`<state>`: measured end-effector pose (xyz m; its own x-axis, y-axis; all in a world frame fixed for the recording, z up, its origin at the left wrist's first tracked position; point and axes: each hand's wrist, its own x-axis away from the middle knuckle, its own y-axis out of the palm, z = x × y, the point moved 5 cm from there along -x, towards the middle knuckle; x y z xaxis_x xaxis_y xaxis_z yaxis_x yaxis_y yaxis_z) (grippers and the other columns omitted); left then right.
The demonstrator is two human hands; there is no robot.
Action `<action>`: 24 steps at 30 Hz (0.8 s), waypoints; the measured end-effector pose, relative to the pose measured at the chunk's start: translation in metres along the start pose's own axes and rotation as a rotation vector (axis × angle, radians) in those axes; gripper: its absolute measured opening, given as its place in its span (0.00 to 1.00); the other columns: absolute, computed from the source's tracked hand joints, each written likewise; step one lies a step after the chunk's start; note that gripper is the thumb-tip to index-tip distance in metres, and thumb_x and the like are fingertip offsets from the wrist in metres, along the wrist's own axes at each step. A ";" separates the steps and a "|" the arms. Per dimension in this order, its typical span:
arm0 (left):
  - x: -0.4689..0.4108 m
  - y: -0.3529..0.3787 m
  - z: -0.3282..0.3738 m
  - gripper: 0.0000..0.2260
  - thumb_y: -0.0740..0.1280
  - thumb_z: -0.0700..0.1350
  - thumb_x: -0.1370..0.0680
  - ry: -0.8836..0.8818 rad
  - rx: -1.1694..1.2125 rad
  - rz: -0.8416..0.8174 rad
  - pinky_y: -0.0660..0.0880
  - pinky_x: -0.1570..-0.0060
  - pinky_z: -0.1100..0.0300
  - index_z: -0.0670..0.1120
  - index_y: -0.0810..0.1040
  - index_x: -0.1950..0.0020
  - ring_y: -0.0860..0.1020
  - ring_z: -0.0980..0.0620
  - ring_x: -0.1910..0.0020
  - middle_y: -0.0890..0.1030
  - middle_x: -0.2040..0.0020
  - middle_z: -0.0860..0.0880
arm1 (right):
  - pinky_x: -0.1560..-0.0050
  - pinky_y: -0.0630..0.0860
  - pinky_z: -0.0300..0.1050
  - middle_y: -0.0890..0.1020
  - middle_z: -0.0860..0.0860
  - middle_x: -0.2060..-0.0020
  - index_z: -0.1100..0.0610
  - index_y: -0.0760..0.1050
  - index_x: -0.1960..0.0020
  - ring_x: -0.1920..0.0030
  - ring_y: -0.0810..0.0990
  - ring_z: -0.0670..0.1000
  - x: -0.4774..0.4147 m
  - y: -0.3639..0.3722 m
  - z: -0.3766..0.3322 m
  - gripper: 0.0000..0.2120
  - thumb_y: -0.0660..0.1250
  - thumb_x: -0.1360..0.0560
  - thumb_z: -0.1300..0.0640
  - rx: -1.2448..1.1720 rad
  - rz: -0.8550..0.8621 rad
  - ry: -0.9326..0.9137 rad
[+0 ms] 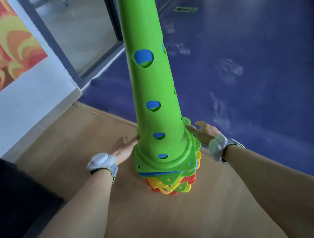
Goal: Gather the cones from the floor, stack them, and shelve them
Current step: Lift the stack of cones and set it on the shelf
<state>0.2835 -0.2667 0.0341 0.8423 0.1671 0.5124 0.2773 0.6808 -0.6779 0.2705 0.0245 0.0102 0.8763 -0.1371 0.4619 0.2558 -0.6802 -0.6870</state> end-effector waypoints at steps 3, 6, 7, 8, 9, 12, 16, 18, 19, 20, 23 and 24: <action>-0.009 0.023 -0.013 0.25 0.53 0.65 0.21 0.040 0.060 -0.020 0.73 0.42 0.47 0.48 0.74 0.40 0.74 0.44 0.44 0.76 0.39 0.44 | 0.35 0.70 0.53 0.77 0.57 0.35 0.49 0.62 0.25 0.34 0.74 0.59 -0.014 0.028 0.024 0.43 0.53 0.31 0.24 -0.036 -0.019 0.005; -0.011 0.027 -0.010 0.29 0.50 0.66 0.21 0.012 0.229 0.013 0.70 0.37 0.40 0.49 0.68 0.27 0.71 0.40 0.34 0.71 0.29 0.43 | 0.37 0.71 0.53 0.76 0.57 0.34 0.47 0.60 0.24 0.37 0.76 0.59 -0.020 0.034 0.025 0.40 0.53 0.29 0.25 -0.120 -0.018 -0.019; -0.009 0.027 -0.005 0.29 0.50 0.65 0.20 0.033 0.282 0.037 0.68 0.35 0.39 0.48 0.66 0.26 0.70 0.40 0.32 0.69 0.28 0.44 | 0.37 0.71 0.53 0.75 0.58 0.33 0.46 0.60 0.24 0.37 0.76 0.59 -0.019 0.037 0.025 0.37 0.54 0.27 0.27 -0.146 -0.018 -0.029; -0.007 0.024 0.001 0.29 0.50 0.64 0.20 0.084 0.330 0.066 0.66 0.33 0.39 0.48 0.65 0.26 0.69 0.41 0.31 0.69 0.27 0.44 | 0.37 0.70 0.52 0.74 0.58 0.32 0.45 0.60 0.24 0.36 0.76 0.60 -0.019 0.038 0.025 0.36 0.54 0.26 0.28 -0.167 -0.022 -0.048; -0.004 0.020 0.009 0.27 0.51 0.63 0.20 0.152 0.373 0.084 0.65 0.32 0.40 0.49 0.66 0.26 0.68 0.42 0.30 0.69 0.27 0.45 | 0.36 0.70 0.52 0.73 0.59 0.32 0.45 0.59 0.24 0.36 0.76 0.60 -0.016 0.039 0.025 0.36 0.54 0.27 0.27 -0.169 -0.024 -0.063; 0.001 0.007 0.029 0.27 0.50 0.64 0.21 0.243 0.502 0.058 0.63 0.34 0.41 0.51 0.68 0.27 0.69 0.45 0.30 0.70 0.27 0.48 | 0.31 0.67 0.52 0.70 0.56 0.29 0.44 0.60 0.24 0.31 0.71 0.58 -0.008 0.028 0.011 0.40 0.55 0.31 0.27 -0.312 0.046 -0.146; 0.003 0.008 0.036 0.34 0.46 0.73 0.27 0.181 0.565 -0.034 0.64 0.39 0.35 0.54 0.74 0.34 0.72 0.46 0.36 0.75 0.35 0.49 | 0.27 0.61 0.50 0.70 0.51 0.28 0.48 0.68 0.27 0.27 0.67 0.54 -0.006 0.016 -0.037 0.33 0.55 0.25 0.32 -0.564 0.052 -0.269; 0.006 0.017 0.034 0.35 0.43 0.71 0.25 0.178 0.603 -0.068 0.65 0.40 0.41 0.52 0.75 0.34 0.73 0.46 0.39 0.76 0.36 0.47 | 0.30 0.62 0.52 0.72 0.52 0.29 0.47 0.70 0.29 0.28 0.68 0.56 -0.002 0.022 -0.040 0.39 0.51 0.29 0.25 -0.523 0.002 -0.230; 0.006 0.021 0.034 0.35 0.42 0.70 0.24 0.191 0.604 -0.081 0.66 0.39 0.43 0.52 0.74 0.33 0.73 0.46 0.40 0.76 0.35 0.46 | 0.33 0.63 0.51 0.73 0.52 0.30 0.46 0.72 0.31 0.30 0.70 0.56 -0.001 0.024 -0.036 0.40 0.50 0.31 0.23 -0.499 -0.001 -0.216; 0.004 0.024 0.032 0.35 0.41 0.69 0.24 0.196 0.594 -0.080 0.65 0.37 0.44 0.52 0.74 0.33 0.73 0.45 0.38 0.75 0.33 0.44 | 0.35 0.64 0.49 0.74 0.51 0.32 0.46 0.73 0.32 0.32 0.71 0.55 -0.002 0.025 -0.028 0.38 0.50 0.30 0.23 -0.487 0.006 -0.218; -0.006 0.020 0.022 0.33 0.43 0.69 0.23 0.159 0.528 -0.005 0.57 0.31 0.38 0.52 0.67 0.27 0.65 0.43 0.28 0.66 0.26 0.44 | 0.34 0.63 0.45 0.69 0.51 0.28 0.51 0.65 0.26 0.30 0.68 0.54 -0.018 0.028 -0.001 0.44 0.53 0.32 0.24 -0.484 0.045 -0.187; -0.016 0.022 0.015 0.34 0.45 0.70 0.23 0.133 0.526 0.009 0.56 0.31 0.37 0.52 0.64 0.25 0.63 0.42 0.26 0.64 0.24 0.44 | 0.29 0.62 0.48 0.65 0.52 0.25 0.53 0.61 0.23 0.27 0.65 0.55 -0.027 0.034 0.010 0.51 0.52 0.37 0.22 -0.475 0.039 -0.168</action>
<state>0.2693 -0.2439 0.0191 0.9044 0.1055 0.4134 0.0305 0.9505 -0.3093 0.2596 0.0124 -0.0306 0.9451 -0.0772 0.3174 0.0420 -0.9348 -0.3526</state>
